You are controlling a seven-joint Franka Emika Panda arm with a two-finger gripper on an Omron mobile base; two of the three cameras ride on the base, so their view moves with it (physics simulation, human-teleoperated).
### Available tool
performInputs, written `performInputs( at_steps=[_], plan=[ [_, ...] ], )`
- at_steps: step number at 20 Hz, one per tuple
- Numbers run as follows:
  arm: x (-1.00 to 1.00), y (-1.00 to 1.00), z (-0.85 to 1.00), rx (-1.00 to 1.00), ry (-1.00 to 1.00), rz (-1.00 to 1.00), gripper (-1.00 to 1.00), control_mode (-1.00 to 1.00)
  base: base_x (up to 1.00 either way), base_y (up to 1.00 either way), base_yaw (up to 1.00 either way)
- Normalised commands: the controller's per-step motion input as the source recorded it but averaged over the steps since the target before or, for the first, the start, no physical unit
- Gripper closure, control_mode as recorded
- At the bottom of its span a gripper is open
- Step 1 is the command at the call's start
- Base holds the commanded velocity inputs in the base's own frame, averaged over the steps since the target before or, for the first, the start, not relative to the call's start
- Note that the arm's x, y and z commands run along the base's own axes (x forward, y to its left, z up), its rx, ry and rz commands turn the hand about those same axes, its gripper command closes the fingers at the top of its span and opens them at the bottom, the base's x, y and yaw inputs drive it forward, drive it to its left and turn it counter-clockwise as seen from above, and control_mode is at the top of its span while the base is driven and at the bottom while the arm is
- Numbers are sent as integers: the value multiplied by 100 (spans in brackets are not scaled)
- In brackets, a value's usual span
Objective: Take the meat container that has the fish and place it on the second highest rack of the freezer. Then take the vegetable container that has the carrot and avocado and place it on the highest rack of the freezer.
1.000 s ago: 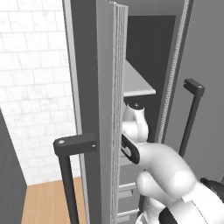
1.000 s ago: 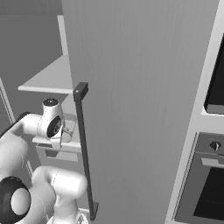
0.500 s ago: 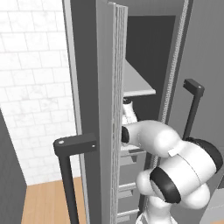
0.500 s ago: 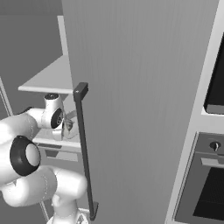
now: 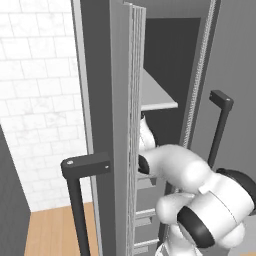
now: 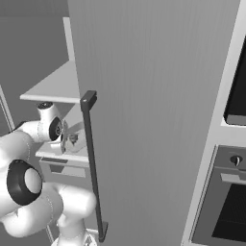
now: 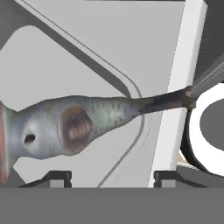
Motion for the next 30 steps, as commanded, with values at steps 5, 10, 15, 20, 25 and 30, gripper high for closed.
performInputs(
  at_steps=[5,10,15,20,25,30],
  plan=[
    [-51,0,85,3,-15,2,-100,-100,0,0,0],
    [-58,0,100,11,-1,5,-100,-100,0,0,0],
    [-94,-24,100,7,0,4,-100,-100,0,0,0],
    [-50,-53,100,10,13,15,-100,-100,0,0,0],
    [-71,-25,93,1,10,28,-100,-100,0,0,0],
    [-85,0,26,-19,1,35,-100,-100,0,0,0]
  ],
)
